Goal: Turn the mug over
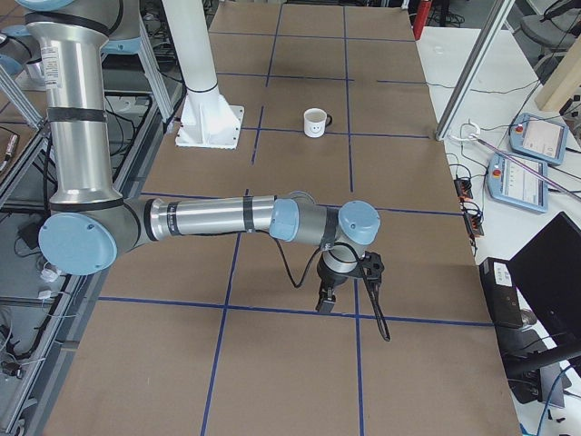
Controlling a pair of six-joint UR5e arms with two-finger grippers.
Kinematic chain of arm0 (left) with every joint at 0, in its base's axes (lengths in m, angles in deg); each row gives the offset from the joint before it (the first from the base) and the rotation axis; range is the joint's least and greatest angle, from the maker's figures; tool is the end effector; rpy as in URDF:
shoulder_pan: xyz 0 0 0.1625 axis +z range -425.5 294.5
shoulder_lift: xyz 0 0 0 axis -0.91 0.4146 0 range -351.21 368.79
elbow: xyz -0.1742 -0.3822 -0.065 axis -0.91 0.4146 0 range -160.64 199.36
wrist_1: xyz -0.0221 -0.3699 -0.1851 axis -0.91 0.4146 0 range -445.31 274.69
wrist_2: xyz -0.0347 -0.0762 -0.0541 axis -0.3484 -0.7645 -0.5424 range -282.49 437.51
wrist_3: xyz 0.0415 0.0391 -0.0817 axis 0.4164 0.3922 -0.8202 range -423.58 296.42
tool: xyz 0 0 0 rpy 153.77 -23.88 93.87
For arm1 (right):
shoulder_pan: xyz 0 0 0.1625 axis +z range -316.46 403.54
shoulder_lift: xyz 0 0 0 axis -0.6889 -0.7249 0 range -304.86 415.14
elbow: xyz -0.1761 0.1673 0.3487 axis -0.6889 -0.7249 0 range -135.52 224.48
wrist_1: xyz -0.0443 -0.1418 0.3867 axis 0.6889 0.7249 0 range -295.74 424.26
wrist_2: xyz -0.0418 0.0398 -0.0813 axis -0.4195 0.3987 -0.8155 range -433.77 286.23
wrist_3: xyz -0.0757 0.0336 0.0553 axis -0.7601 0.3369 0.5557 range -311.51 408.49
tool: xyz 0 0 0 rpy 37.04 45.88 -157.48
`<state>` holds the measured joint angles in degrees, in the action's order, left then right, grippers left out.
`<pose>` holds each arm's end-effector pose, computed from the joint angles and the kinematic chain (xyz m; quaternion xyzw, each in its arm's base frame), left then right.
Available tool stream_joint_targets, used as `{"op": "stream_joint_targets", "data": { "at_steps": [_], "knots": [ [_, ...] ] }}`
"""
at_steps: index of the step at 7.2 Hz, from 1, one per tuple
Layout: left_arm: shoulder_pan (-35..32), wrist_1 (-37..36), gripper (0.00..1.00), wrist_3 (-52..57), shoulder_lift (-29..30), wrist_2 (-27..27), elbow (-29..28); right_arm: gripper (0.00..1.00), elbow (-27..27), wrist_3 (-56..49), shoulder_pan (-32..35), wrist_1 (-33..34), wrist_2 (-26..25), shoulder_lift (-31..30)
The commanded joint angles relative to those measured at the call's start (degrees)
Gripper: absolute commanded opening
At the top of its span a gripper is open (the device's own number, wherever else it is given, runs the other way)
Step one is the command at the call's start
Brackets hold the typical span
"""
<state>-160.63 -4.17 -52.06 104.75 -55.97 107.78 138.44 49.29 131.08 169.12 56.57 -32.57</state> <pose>-0.1116 -0.5209 0.6353 0.0175 0.3714 0.0373 0.9275 0.0475 -0.4966 0.6344 -0.0802 -0.3418 0.0123 0.9363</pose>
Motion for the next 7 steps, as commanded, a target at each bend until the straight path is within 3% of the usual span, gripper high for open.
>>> {"op": "stream_joint_targets", "data": {
  "at_steps": [1,7],
  "knots": [
    [0.12,0.77,1.0,-0.97,-0.77,-0.46,-0.96,1.0,0.0,0.0,0.0,0.0,0.0,0.0],
    [3.29,0.94,1.0,-2.02,-0.6,-0.55,-1.05,1.0,0.0,0.0,0.0,0.0,0.0,0.0]
  ]
}}
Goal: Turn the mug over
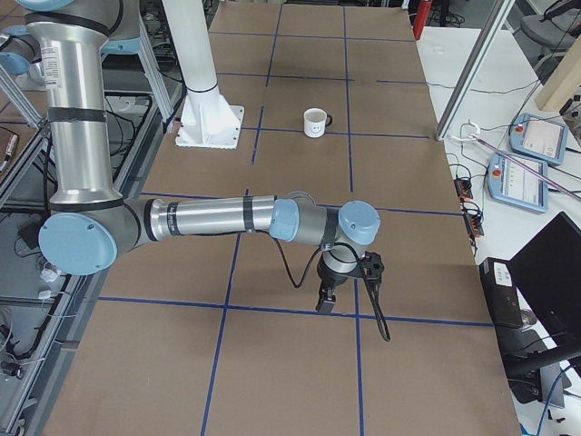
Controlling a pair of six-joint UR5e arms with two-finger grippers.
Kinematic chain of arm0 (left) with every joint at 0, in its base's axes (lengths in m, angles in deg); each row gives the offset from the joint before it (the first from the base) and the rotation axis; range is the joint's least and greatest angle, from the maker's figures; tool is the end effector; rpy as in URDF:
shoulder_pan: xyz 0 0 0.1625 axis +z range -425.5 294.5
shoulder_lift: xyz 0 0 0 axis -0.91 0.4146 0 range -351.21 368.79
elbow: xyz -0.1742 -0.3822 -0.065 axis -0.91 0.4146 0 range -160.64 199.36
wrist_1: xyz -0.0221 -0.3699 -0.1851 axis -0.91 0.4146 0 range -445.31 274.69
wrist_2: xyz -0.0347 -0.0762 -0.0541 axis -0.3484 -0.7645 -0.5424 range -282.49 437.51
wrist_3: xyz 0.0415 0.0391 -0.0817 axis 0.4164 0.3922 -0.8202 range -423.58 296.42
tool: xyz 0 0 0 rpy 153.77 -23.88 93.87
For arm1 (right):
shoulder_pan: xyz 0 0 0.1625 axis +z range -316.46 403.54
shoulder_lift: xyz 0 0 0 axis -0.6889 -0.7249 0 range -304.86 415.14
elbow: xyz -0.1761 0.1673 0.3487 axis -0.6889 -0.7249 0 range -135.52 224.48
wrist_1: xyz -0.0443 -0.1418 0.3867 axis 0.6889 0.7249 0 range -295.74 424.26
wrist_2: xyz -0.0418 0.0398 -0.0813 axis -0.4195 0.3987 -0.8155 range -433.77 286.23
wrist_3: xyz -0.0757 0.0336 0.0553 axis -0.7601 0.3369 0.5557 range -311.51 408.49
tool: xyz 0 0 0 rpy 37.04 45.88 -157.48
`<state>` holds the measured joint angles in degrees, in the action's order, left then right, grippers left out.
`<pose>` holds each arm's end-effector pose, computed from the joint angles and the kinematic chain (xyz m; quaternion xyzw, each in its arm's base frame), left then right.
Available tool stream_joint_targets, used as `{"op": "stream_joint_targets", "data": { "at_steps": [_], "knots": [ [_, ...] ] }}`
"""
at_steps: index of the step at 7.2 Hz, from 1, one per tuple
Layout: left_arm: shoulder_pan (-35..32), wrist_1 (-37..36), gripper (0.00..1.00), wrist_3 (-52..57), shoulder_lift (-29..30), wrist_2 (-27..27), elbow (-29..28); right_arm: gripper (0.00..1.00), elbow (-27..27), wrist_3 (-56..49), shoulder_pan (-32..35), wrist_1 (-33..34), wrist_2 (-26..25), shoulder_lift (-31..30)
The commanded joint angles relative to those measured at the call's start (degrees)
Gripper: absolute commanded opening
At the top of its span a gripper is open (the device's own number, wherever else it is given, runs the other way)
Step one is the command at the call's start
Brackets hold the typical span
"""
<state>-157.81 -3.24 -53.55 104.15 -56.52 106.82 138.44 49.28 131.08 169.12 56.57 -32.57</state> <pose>-0.0850 -0.5212 0.6467 -0.0010 0.3767 0.0457 0.9252 0.0475 -0.4966 0.6344 -0.0802 -0.3418 0.0122 0.9363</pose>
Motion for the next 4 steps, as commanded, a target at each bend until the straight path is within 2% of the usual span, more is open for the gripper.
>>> {"op": "stream_joint_targets", "data": {
  "at_steps": [1,4],
  "knots": [
    [0.81,0.02,1.0,-0.54,0.0,-0.01,-0.09,1.0,0.0,0.0,0.0,0.0,0.0,0.0],
    [1.16,1.59,1.0,-0.62,-0.08,0.08,-0.26,1.0,0.0,0.0,0.0,0.0,0.0,0.0]
  ]
}}
